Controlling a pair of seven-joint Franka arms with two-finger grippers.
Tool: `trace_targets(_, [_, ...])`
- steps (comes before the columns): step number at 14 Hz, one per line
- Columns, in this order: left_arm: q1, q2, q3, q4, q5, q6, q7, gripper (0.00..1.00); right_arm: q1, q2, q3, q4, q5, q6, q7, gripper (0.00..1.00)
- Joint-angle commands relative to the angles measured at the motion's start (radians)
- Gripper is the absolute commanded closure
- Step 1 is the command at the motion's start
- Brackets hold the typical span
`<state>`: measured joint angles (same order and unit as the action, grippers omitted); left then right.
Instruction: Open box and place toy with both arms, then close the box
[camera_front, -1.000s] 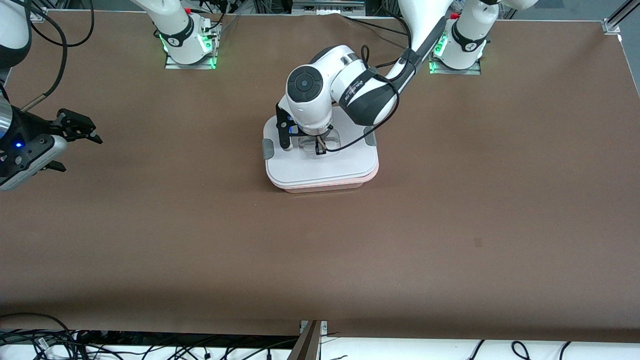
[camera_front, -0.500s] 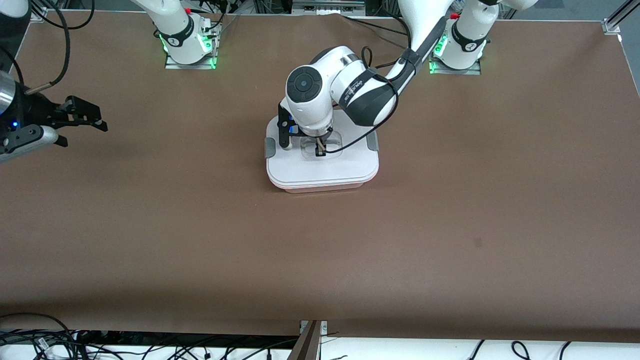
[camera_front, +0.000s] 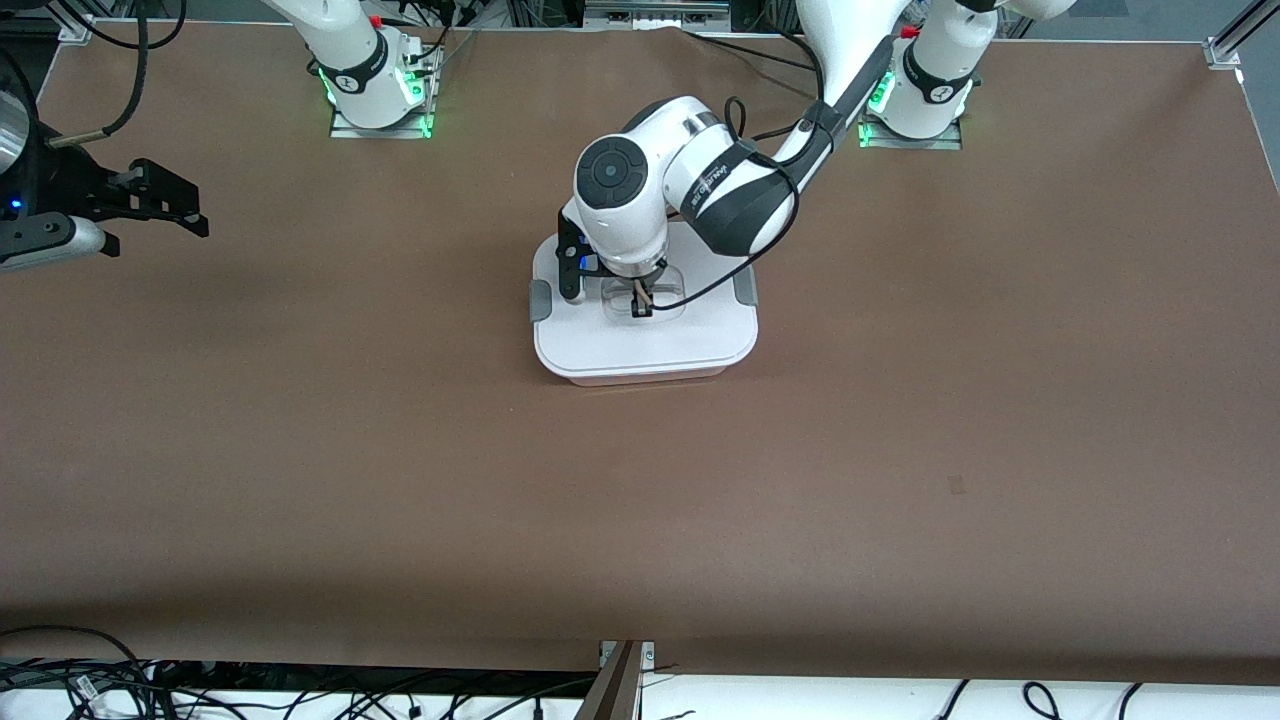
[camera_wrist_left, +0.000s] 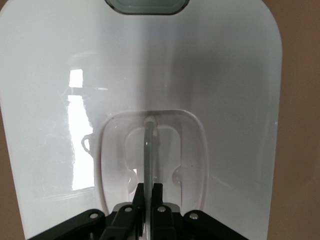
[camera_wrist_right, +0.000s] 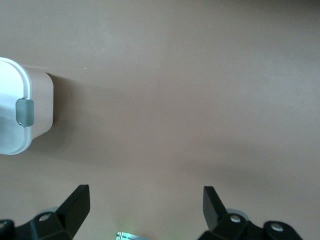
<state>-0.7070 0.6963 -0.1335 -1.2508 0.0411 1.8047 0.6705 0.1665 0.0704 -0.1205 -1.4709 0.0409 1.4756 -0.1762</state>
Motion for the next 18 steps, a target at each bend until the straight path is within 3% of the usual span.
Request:
trace_targets(1, [0.004, 0.037, 0.002, 0.033, 0.02, 0.019, 0.011, 1.0, -0.01, -0.008, 0.016, 0.009, -0.019, -0.017, 0.017, 0.0])
trace_targets(5, [0.003, 0.034, 0.002, 0.033, 0.017, 0.016, -0.02, 1.0, -0.01, 0.011, 0.012, -0.006, -0.022, -0.005, 0.021, 0.0])
trace_targets(6, [0.004, 0.031, 0.002, 0.033, 0.014, 0.013, -0.038, 0.77, -0.01, 0.011, 0.012, -0.014, -0.021, -0.006, 0.023, 0.0])
trace_targets(7, [0.009, 0.028, 0.0, 0.036, 0.01, 0.007, -0.055, 0.01, -0.009, 0.003, 0.012, -0.031, -0.022, -0.005, 0.038, 0.0])
trace_targets(10, [0.046, 0.012, -0.009, 0.048, -0.009, 0.004, -0.101, 0.0, -0.007, -0.023, 0.03, -0.097, -0.025, 0.023, 0.072, 0.0])
trace_targets(14, [0.061, 0.006, 0.021, 0.198, -0.069, -0.129, -0.198, 0.0, -0.01, -0.014, 0.019, -0.057, -0.024, 0.029, 0.061, 0.0])
trace_targets(18, [0.063, 0.005, 0.199, 0.206, -0.067, -0.147, -0.302, 0.0, -0.012, 0.005, 0.021, -0.057, -0.042, 0.049, 0.067, 0.0])
